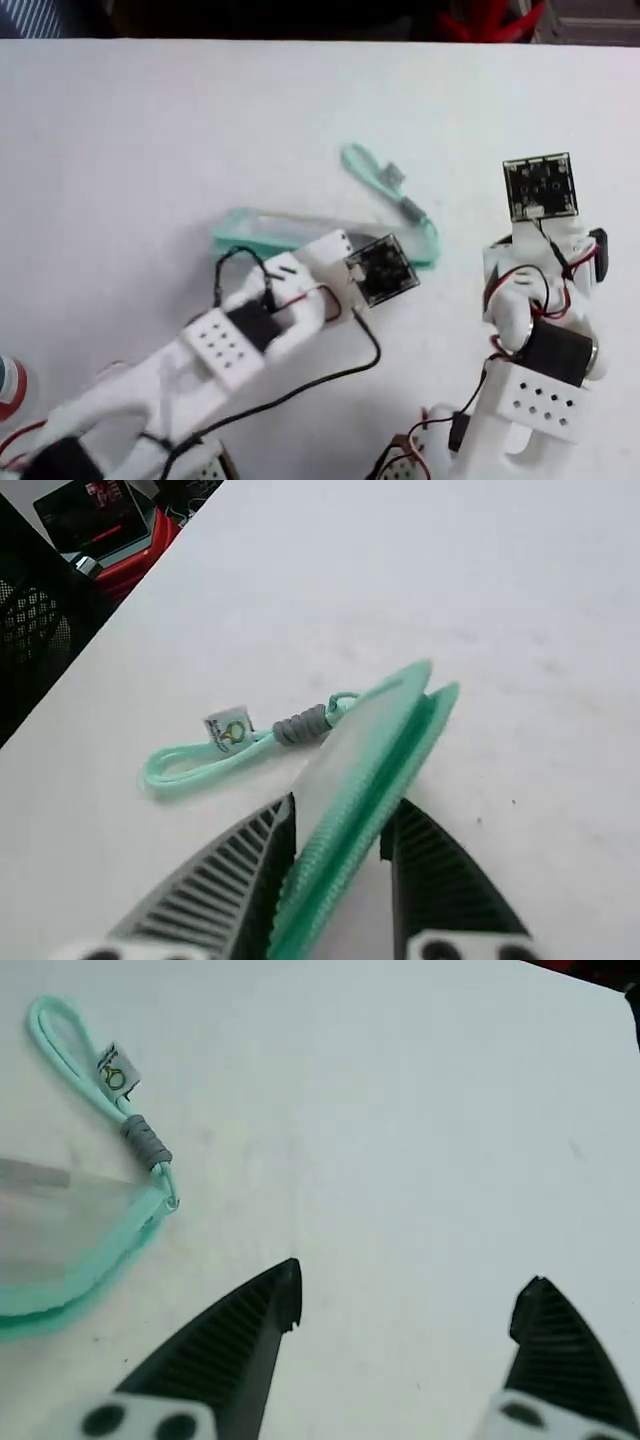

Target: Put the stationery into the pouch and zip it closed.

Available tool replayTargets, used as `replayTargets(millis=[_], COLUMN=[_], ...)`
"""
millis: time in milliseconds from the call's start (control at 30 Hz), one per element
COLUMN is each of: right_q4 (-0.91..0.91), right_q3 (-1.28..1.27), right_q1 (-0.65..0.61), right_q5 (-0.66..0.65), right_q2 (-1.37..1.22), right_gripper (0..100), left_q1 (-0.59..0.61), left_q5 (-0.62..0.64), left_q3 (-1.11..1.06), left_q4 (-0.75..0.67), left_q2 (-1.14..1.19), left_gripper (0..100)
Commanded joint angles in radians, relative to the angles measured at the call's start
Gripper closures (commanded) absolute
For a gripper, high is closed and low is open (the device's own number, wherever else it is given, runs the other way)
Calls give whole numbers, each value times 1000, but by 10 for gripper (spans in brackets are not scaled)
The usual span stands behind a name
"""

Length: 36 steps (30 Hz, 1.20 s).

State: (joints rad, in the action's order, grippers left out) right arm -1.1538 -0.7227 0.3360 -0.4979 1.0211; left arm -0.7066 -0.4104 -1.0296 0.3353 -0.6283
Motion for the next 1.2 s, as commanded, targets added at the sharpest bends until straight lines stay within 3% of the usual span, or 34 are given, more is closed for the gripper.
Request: replayTargets(millis=[0, 100, 233, 467, 633, 733, 867, 1033, 1167], right_q4=[-22, -51, -73, -107, -228, -257, -177, -108, -134], right_q3=[18, 25, 25, 23, 15, -25, -149, -230, -149], right_q1=[-4, -5, -2, -1, -76, -131, -168, -197, -308], right_q5=[-8, -8, -8, -8, -126, -187, -241, -224, -100], right_q2=[12, 12, 13, 13, 13, 2, 1, 1, -58], right_gripper=[672, 672, 672, 672, 678, 764, 981, 935, 872], left_q1=[-53, -42, 87, 262, 386, 498, 679, 733, 736], left_q5=[20, 118, 41, 106, 140, 138, 29, -187, -135], left_q3=[12, 34, 170, 405, 494, 506, 454, 311, 230], left_q4=[172, 236, 241, 190, 420, 575, 690, 764, 743], left_q2=[-205, -311, -265, -22, -2, 8, 8, 8, -1], left_gripper=[782, 714, 738, 807, 812, 812, 851, 980, 966])
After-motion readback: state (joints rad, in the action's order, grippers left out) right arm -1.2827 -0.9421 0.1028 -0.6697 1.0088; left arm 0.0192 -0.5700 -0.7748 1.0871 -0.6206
